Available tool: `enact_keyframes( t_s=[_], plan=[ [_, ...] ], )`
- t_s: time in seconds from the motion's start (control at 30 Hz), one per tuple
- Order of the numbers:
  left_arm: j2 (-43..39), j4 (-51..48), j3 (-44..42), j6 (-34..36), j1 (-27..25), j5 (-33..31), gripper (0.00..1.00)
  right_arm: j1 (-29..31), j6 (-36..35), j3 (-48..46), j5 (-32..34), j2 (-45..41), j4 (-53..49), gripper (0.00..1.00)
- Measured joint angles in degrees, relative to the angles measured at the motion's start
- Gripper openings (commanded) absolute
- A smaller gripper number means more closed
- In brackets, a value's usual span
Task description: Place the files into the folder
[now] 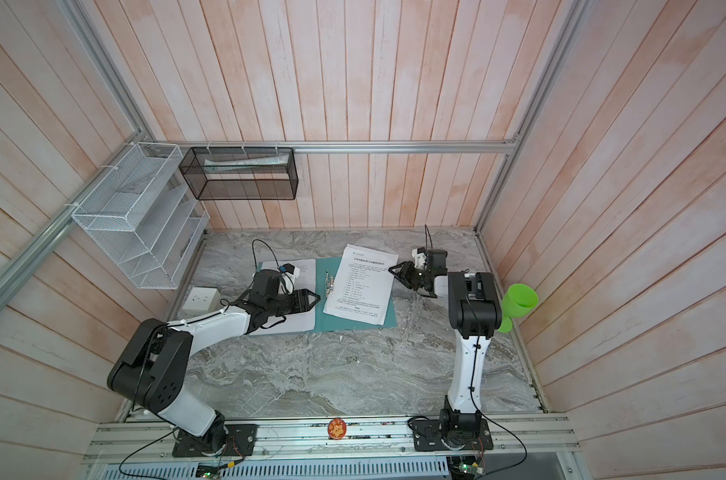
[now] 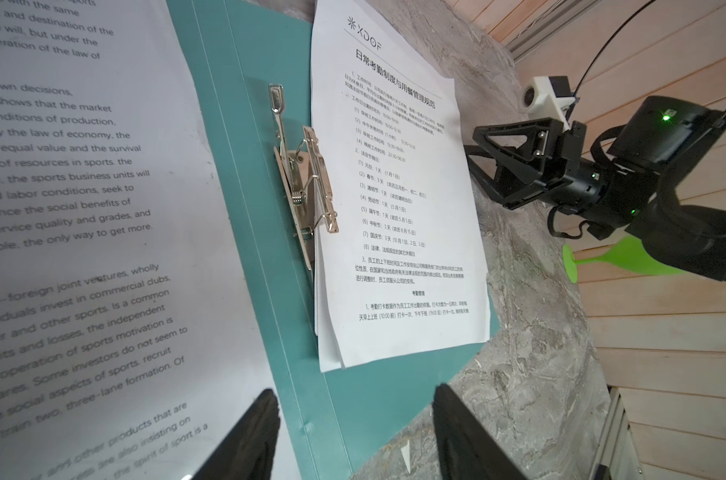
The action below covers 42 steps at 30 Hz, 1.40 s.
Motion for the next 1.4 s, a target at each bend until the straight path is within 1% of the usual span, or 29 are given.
enact_keyframes(
  t_s=[0.17,0.33,0.5,0.6,0.63,0.9,1.1,1.27,1.3,1.33,1.4],
  plan=[
    [0.0,0.0,0.0,0.0,0.0,0.0,0.61,0.1,-0.5,3.9,-1.5,2.0,-2.1,0.42],
    [0.1,0.0,0.0,0.0,0.0,0.0,0.61,0.8,-2.6,10.0,-2.1,4.5,-5.9,0.41],
    [0.1,0.0,-0.4,0.0,0.0,0.0,0.61,2.1,-4.5,13.9,-3.6,6.2,-8.9,0.40],
    [0.1,-0.1,-0.8,0.0,0.0,0.0,0.61,3.2,-6.1,15.8,-4.0,7.1,-10.8,0.34],
    [0.1,-0.1,-0.8,0.0,0.0,0.0,0.61,3.6,-6.6,15.9,-4.3,7.3,-11.2,0.30],
    [0.4,0.0,-0.8,0.0,0.0,0.0,0.61,4.3,-10.3,18.9,-6.6,9.4,-16.0,0.28],
    [1.5,0.0,-0.8,0.0,0.0,0.0,0.61,4.6,-12.7,23.3,-7.9,10.6,-18.8,0.17],
    [1.6,-0.1,-0.9,0.0,0.0,0.0,0.61,4.8,-16.6,29.0,-9.0,13.1,-23.3,0.15],
    [1.6,-0.1,-0.8,0.0,0.0,0.0,0.61,4.8,-17.7,30.3,-9.4,13.8,-24.4,0.14],
    [1.6,-0.1,-0.9,0.0,0.0,0.0,0.61,4.8,-18.9,31.4,-9.9,14.4,-25.7,0.11],
    [1.6,-0.1,-0.9,0.0,0.0,0.0,0.61,4.8,-21.1,33.5,-10.4,15.6,-28.4,0.09]
  ],
)
